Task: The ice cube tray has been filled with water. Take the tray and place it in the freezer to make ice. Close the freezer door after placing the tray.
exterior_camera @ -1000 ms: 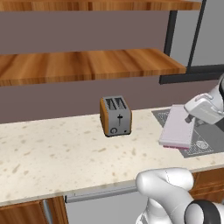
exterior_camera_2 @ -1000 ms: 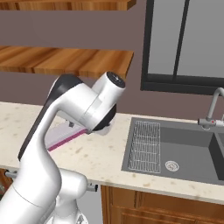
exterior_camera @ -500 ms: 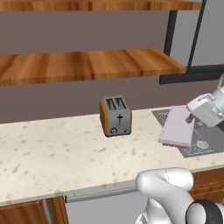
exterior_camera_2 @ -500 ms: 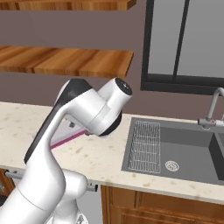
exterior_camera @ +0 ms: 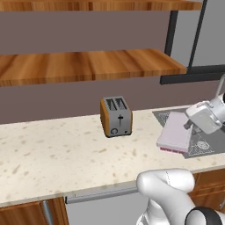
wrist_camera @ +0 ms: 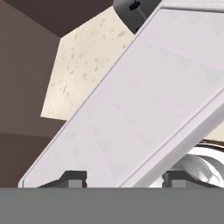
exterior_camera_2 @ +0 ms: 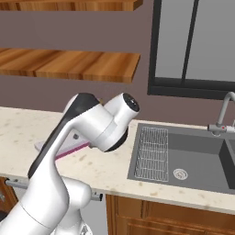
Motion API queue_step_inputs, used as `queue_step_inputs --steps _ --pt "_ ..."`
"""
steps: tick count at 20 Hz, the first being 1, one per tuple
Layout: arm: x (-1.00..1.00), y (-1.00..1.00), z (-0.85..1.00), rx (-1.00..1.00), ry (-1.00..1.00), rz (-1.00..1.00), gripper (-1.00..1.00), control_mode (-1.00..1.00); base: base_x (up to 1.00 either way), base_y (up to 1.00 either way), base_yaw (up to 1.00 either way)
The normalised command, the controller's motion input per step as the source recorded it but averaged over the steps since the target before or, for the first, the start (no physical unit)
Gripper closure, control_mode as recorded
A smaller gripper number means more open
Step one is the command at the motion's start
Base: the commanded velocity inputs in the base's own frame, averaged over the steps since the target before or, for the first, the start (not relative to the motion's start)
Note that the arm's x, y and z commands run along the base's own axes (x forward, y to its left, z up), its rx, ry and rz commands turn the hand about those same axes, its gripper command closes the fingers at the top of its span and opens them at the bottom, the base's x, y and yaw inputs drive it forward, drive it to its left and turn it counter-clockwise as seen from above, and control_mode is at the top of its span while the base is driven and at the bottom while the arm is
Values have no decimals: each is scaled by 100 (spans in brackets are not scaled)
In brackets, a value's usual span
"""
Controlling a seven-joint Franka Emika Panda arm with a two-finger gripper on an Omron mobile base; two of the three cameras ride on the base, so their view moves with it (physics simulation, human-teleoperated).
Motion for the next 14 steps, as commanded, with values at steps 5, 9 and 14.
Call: queue_step_inputs --steps 5,9,14 --pt "0 0 0 0 0 0 100 100 -26 3 -7" --pt "0 0 0 0 0 0 100 100 -87 -1 -12" --pt "0 0 0 0 0 0 100 100 -100 -24 -21"
